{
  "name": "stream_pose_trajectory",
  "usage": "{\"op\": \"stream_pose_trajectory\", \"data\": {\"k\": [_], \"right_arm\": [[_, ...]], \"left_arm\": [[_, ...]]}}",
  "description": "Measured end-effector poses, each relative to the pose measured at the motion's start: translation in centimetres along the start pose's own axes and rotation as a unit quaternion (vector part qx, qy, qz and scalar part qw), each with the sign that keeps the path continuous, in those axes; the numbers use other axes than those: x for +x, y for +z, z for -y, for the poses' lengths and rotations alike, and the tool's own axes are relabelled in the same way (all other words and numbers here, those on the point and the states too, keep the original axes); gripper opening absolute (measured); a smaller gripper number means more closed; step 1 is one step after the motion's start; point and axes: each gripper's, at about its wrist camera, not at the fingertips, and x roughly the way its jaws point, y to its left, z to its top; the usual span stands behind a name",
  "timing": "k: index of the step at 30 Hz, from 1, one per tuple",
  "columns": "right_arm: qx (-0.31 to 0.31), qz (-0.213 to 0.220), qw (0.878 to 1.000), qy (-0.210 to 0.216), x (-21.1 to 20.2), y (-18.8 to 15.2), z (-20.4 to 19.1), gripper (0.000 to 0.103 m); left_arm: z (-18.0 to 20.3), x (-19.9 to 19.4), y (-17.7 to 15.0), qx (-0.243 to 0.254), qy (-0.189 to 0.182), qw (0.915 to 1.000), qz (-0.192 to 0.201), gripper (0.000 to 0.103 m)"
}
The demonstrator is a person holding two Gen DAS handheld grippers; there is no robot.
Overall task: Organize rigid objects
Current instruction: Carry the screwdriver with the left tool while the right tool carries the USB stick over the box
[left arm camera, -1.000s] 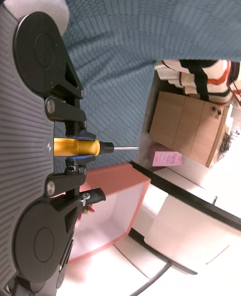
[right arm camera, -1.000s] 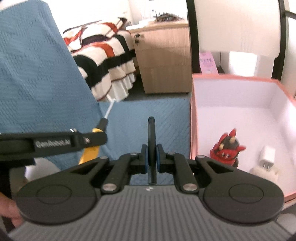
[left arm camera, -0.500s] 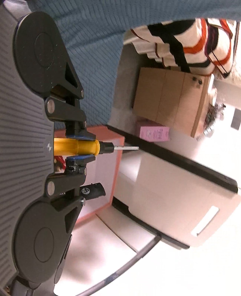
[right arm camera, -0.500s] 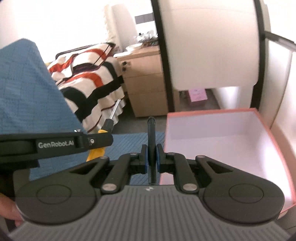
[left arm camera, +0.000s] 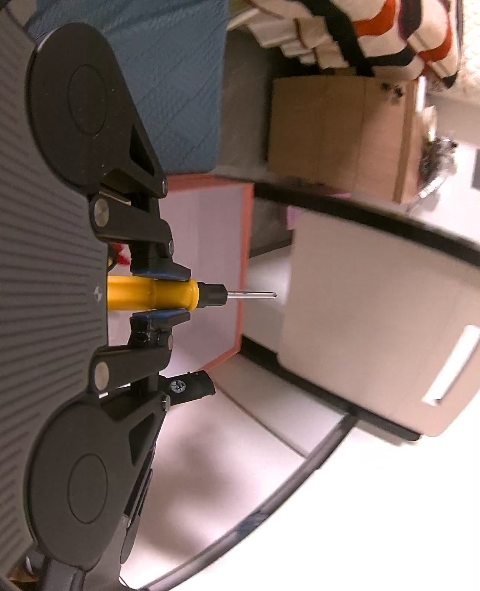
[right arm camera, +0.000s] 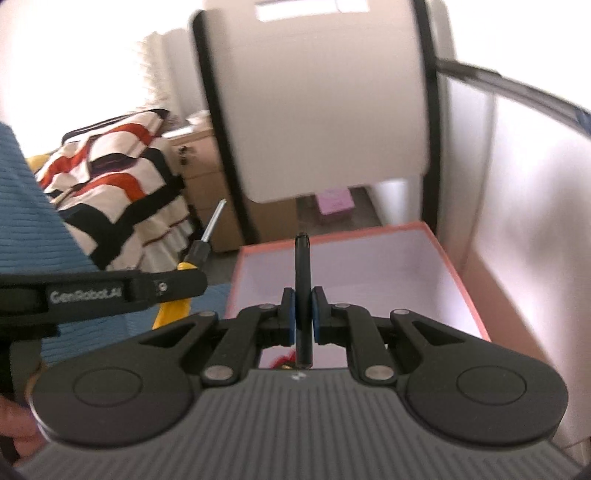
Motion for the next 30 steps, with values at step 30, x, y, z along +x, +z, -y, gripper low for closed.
{"op": "stream_pose_trajectory", "data": {"k": [30], "right_arm": [[0.066, -0.113, 0.990, -0.043, 5.0, -7.3, 5.1, 0.017]], "left_arm": [[-0.6, 5.9, -6.0, 0.017, -0.001, 0.9943, -0.105, 0.021]]}}
